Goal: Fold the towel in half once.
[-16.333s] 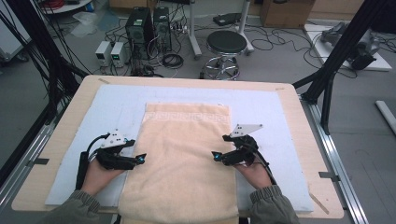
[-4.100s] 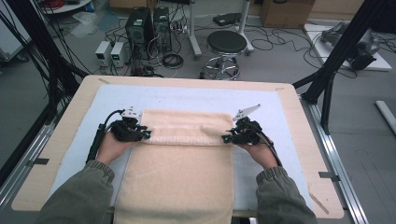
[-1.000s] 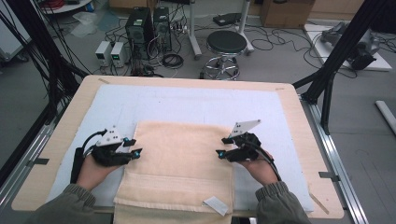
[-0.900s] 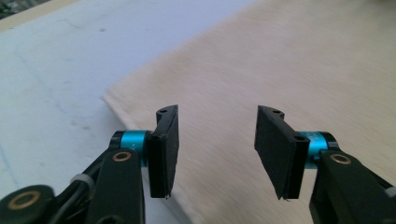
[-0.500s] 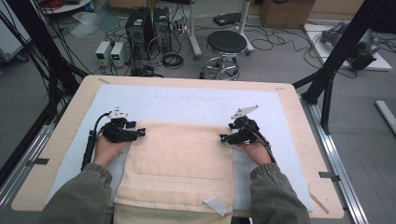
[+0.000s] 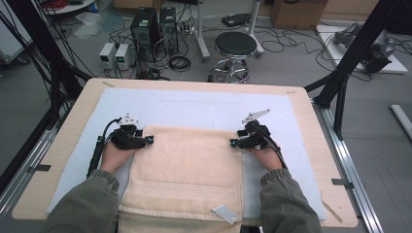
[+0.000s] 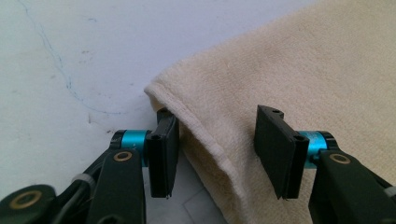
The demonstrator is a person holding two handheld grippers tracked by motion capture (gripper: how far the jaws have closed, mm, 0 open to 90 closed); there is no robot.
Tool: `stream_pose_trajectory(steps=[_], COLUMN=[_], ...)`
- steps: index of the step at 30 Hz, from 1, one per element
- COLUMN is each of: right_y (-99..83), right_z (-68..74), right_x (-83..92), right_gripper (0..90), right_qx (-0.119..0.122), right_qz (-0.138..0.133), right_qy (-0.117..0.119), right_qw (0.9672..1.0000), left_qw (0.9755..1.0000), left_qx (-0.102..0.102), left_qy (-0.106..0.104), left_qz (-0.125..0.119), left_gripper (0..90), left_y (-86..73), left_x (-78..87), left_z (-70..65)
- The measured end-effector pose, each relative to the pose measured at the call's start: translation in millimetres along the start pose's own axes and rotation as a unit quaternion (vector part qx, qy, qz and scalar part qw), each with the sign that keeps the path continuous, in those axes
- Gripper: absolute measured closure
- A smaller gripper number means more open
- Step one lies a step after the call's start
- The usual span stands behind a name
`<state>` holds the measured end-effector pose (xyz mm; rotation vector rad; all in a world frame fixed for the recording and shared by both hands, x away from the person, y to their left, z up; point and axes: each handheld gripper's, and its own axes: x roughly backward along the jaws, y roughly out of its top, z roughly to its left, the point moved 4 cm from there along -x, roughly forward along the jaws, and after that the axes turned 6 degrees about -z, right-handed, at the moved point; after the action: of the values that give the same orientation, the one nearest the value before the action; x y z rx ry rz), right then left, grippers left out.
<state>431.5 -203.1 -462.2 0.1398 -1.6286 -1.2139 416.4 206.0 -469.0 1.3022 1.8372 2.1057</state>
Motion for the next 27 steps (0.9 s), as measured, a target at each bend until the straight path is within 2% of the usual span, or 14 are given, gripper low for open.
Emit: stream_pose_trajectory(steps=[2, 4, 6, 10, 13, 17, 19, 20, 22, 24, 27], right_y=[-0.8, -3.3, -5.1, -5.0, -5.4, -4.8, -4.3, -4.2, -2.2, -0.5, 6.8], right_z=[-1.0, -3.1, -4.2, -4.8, -4.5, -2.2, 0.4, 2.9, 6.3, 6.3, 3.4], right_x=[1.6, 2.2, 2.1, 2.4, 1.9, 1.4, 1.1, 0.5, -0.8, 0.0, 2.4], right_gripper=[38.8, 38.0, 38.0, 36.8, 37.8, 49.6, 72.7, 78.8, 81.1, 82.2, 83.0], right_qx=[-0.003, -0.009, -0.016, -0.014, -0.018, -0.022, -0.028, -0.031, -0.03, -0.019, 0.002], right_qz=[0.002, 0.005, 0.005, 0.004, 0.005, 0.004, 0.002, 0.005, 0.011, 0.015, 0.014], right_qy=[-0.008, -0.006, -0.003, -0.007, -0.006, 0.005, 0.034, 0.062, 0.057, 0.055, 0.032], right_qw=[1.0, 0.9999, 0.9999, 0.9999, 0.9998, 0.9997, 0.999, 0.9976, 0.9979, 0.9982, 0.9994], left_qw=[0.9999, 0.9999, 0.9998, 0.9998, 1.0, 0.9999, 0.9997, 0.9995, 0.9991, 0.9989, 0.999], left_qx=[0.001, 0.001, -0.003, -0.003, 0.0, 0.001, -0.015, -0.025, -0.033, -0.039, -0.037], left_qy=[0.014, 0.017, 0.02, 0.017, 0.005, -0.007, -0.016, -0.016, -0.015, -0.006, 0.007], left_qz=[0.001, 0.004, 0.004, 0.006, 0.008, 0.009, 0.009, 0.011, 0.022, 0.023, 0.023], left_gripper=[42.8, 40.2, 40.4, 41.8, 49.1, 58.1, 68.6, 73.1, 78.7, 81.0, 82.2], left_y=[0.0, 0.1, 0.5, 0.6, 0.1, 0.7, 1.3, 1.9, 4.4, 7.3, 11.6], left_x=[-0.1, 0.8, 1.0, 1.4, 1.2, 0.7, 0.4, 0.2, -0.3, -1.1, -2.2], left_z=[1.3, 1.6, 1.1, 0.5, -0.5, -2.4, -6.1, -8.5, -10.3, -10.5, -8.5])
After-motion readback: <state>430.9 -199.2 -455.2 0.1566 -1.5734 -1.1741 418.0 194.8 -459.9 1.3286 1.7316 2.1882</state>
